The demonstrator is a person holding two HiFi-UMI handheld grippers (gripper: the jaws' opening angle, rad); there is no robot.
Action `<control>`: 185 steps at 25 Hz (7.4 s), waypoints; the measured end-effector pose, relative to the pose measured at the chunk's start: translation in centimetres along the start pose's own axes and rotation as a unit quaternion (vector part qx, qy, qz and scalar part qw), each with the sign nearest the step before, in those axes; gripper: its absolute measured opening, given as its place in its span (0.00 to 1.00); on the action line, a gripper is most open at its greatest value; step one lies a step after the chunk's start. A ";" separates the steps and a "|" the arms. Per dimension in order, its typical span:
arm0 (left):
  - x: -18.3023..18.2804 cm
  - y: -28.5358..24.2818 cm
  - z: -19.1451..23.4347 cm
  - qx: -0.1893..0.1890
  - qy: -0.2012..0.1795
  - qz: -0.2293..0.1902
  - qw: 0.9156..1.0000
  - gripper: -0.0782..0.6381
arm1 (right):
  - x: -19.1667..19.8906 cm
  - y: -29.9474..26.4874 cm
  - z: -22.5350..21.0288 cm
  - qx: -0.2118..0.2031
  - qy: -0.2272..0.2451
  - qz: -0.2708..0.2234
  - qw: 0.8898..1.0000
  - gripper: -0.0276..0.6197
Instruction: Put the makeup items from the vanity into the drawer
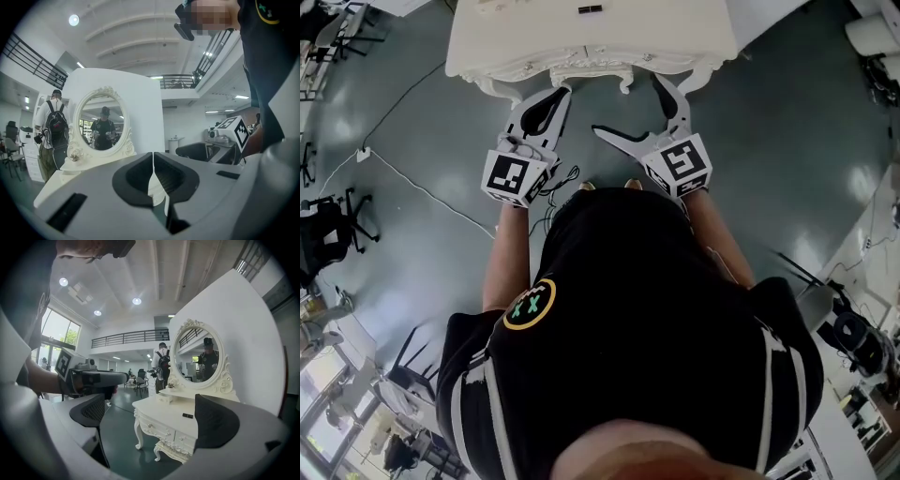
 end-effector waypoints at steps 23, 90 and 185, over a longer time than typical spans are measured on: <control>2.8 -11.9 11.0 -0.002 -0.001 0.006 1.000 0.15 | 0.4 -8.8 -13.2 0.028 -0.006 0.020 0.999 0.97; 5.7 -24.5 23.4 -0.029 0.024 0.065 0.997 0.15 | 19.5 -32.1 -31.2 -0.100 0.052 0.292 0.950 0.47; 3.8 -30.6 21.4 0.042 0.009 0.026 0.999 0.15 | -4.8 -23.1 -28.9 -0.016 0.075 -0.020 0.997 0.08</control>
Point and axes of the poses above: the fingertips, and each gripper's own axes: y backward along the fingers, z to its left, x out of its underside, the point moved 6 cm from there along y, backward along the fingers, and after that the axes turned 8 degrees about -x, right-handed, at the moved point
